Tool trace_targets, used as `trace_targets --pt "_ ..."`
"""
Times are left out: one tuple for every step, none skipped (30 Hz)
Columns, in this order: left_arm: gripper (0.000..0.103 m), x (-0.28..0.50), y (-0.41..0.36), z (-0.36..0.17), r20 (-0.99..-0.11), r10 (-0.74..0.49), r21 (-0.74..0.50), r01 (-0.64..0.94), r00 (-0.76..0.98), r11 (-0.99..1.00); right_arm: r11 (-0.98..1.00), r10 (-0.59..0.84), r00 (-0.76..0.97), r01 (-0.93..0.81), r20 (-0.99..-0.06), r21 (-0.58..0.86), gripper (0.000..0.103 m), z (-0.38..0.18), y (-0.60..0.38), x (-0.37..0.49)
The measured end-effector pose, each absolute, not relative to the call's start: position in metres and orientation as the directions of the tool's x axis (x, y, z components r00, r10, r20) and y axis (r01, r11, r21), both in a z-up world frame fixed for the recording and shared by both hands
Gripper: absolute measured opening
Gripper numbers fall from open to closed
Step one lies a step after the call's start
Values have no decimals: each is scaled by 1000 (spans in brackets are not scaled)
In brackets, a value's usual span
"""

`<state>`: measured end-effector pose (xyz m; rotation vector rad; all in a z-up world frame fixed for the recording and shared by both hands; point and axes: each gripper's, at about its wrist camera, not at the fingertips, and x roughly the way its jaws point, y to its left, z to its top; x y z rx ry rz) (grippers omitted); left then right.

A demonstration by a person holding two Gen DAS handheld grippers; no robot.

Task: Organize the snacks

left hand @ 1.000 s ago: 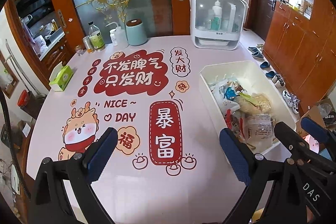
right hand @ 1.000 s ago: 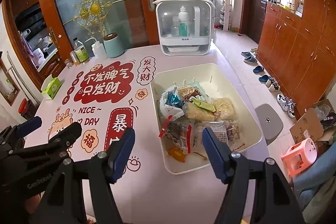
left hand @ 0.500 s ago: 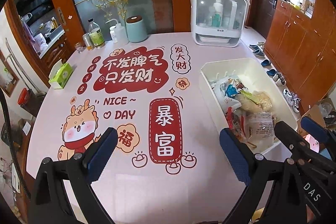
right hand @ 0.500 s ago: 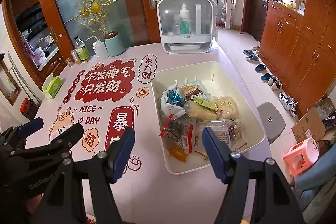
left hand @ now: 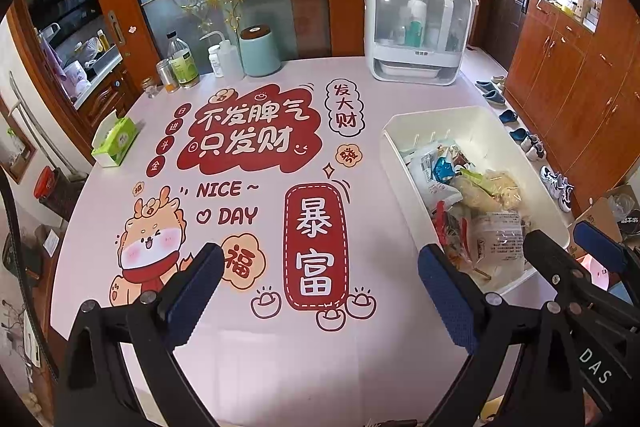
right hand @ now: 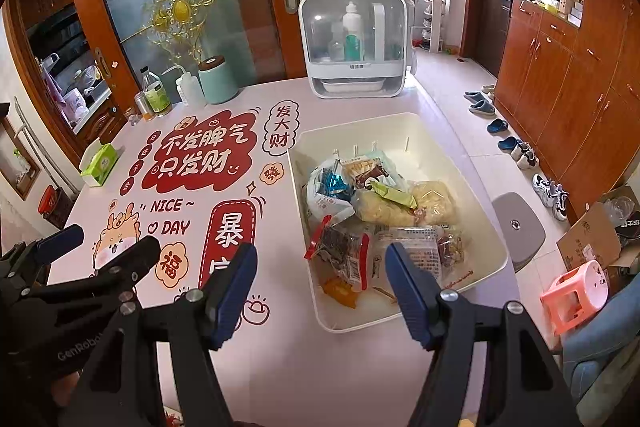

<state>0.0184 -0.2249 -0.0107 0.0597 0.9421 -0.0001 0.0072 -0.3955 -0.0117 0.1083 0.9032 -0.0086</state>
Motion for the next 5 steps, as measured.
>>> trace_targets --pt "97 19 -225 -11 -809 26 51 27 588 998 994 39 619 53 -784 91 67 -12 -395 7" --pt "97 19 -225 -10 -809 26 51 26 588 998 994 39 618 53 -785 92 67 -13 -395 7" --pt "97 19 -225 -10 -809 26 52 26 588 998 994 38 618 54 -785 91 67 -12 -395 7" --pt "97 19 -225 -10 -809 27 52 26 588 998 994 38 619 53 -784 90 67 -11 -396 7" --pt "97 19 -225 -11 -810 27 52 26 586 998 995 38 618 53 -785 90 67 -12 -396 8"
